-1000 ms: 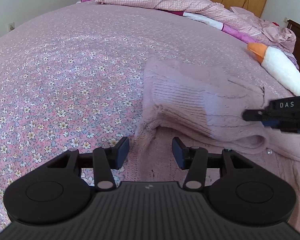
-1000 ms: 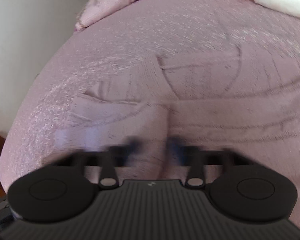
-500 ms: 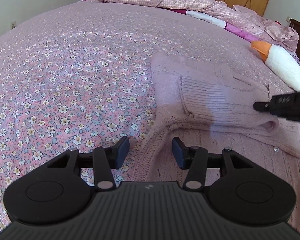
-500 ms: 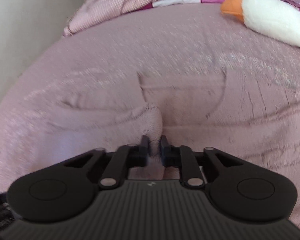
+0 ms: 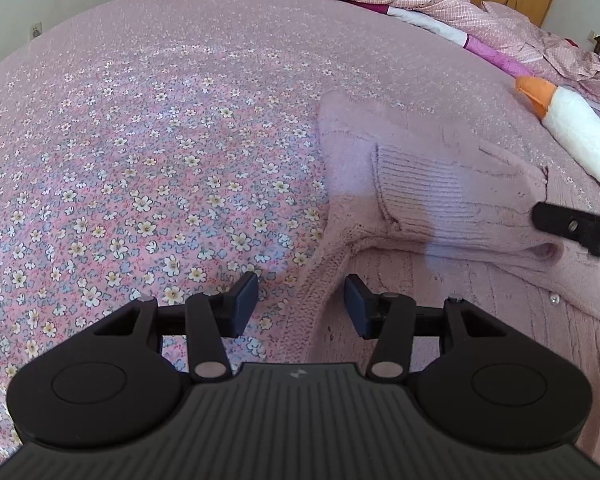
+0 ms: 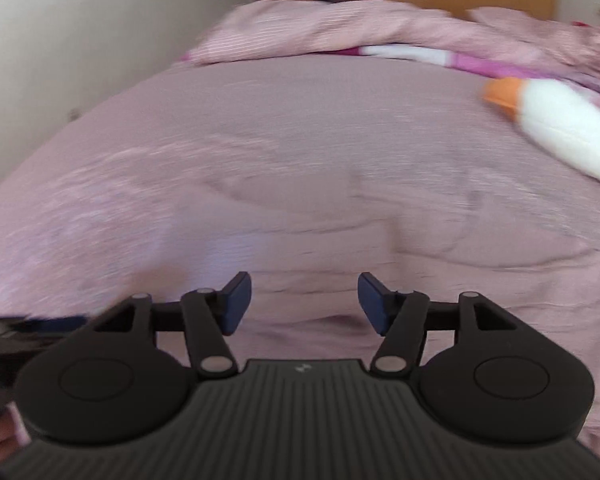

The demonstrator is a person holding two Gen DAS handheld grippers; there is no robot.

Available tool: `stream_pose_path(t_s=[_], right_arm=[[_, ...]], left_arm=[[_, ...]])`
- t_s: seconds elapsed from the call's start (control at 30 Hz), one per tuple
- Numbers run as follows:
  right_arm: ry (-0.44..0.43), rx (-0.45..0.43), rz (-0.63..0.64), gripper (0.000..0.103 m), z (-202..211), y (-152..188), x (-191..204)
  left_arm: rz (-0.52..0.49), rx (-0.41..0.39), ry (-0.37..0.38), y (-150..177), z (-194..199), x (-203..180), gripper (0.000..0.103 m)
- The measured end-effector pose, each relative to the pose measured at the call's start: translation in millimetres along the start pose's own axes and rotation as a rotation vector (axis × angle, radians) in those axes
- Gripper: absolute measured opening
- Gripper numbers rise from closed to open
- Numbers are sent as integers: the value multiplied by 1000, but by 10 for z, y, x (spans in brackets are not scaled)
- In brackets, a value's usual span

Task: Fold small clothes
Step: 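Fold the side edge over the cardigan front with the right gripper, then open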

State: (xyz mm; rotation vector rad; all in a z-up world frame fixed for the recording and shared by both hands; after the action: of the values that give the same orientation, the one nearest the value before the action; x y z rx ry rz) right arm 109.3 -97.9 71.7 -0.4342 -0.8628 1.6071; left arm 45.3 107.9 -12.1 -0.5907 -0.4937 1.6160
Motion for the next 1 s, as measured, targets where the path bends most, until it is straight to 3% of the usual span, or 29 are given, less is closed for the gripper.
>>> stream_pose_path(t_s=[0.07,0.27,0.47,0.7,0.77,0.83,1.0], right_arm=[[-55,3,75,61,-1,34,192],[-110,52,269,61,-161,141,529],[-134,110,275,60,-359,150,578],[-157,94,339,59,-538,128,648],[-167,91,358,45,-576,144,676],[-199,93,333,13,-587,128,698],[-227,51,179,12,-519,-5,588]], left_arm=[[2,6,2,7,2,3,56],[-24,28,4,17,-2,-10,56],[-21,29,2,30,-5,-4,57],[-45,24,-8,47,0,-36,58],[-56,22,-11,47,0,-56,59],[-60,21,-14,47,-5,-63,60],[-74,17,-10,53,-13,-69,62]])
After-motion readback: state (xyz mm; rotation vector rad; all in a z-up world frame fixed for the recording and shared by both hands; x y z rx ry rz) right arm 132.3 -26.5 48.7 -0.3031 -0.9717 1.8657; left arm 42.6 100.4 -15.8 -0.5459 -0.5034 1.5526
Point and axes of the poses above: each gripper's, at about its wrist camera, not at the fingertips, and z roughly against the way its jaws point, x to its left, y to its underside, the point moved 6 cm from there along -z, roughly the way its jaws point, and after that the axes turned 7 degrees about -z, right-handed, at the moved point
